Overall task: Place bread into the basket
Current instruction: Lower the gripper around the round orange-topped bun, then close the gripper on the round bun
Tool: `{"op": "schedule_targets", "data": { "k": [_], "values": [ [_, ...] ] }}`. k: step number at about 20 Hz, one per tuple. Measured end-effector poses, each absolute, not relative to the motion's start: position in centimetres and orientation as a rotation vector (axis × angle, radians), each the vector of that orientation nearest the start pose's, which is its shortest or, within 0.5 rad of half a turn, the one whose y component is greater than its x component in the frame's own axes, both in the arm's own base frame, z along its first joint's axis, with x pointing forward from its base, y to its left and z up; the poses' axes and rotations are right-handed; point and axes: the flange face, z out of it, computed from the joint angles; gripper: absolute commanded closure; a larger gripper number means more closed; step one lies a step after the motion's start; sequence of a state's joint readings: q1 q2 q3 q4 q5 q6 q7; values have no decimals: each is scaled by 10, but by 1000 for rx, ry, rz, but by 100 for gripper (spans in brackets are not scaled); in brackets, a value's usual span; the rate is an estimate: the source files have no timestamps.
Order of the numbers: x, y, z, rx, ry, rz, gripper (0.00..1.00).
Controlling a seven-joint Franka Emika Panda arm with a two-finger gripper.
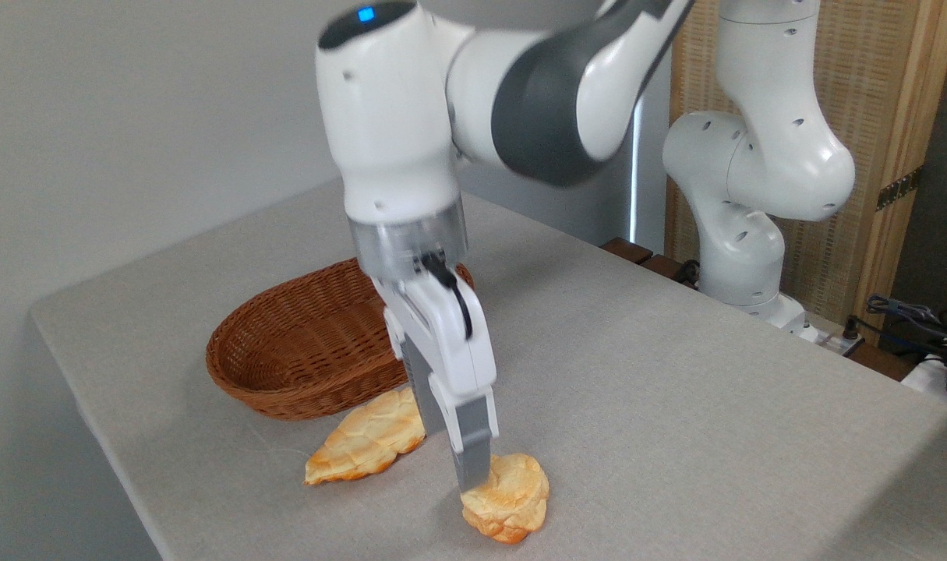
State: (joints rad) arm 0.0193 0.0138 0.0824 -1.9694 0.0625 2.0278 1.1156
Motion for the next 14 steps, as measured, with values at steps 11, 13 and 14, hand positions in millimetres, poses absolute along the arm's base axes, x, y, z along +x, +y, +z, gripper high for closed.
{"op": "schedule_targets", "data": {
  "k": [11, 13, 14],
  "values": [
    [538, 88, 422, -2656, 1609, 75, 18],
    [537, 98, 423, -2652, 1613, 71, 34],
    [536, 99, 423, -2649, 1618, 71, 42]
  ]
}}
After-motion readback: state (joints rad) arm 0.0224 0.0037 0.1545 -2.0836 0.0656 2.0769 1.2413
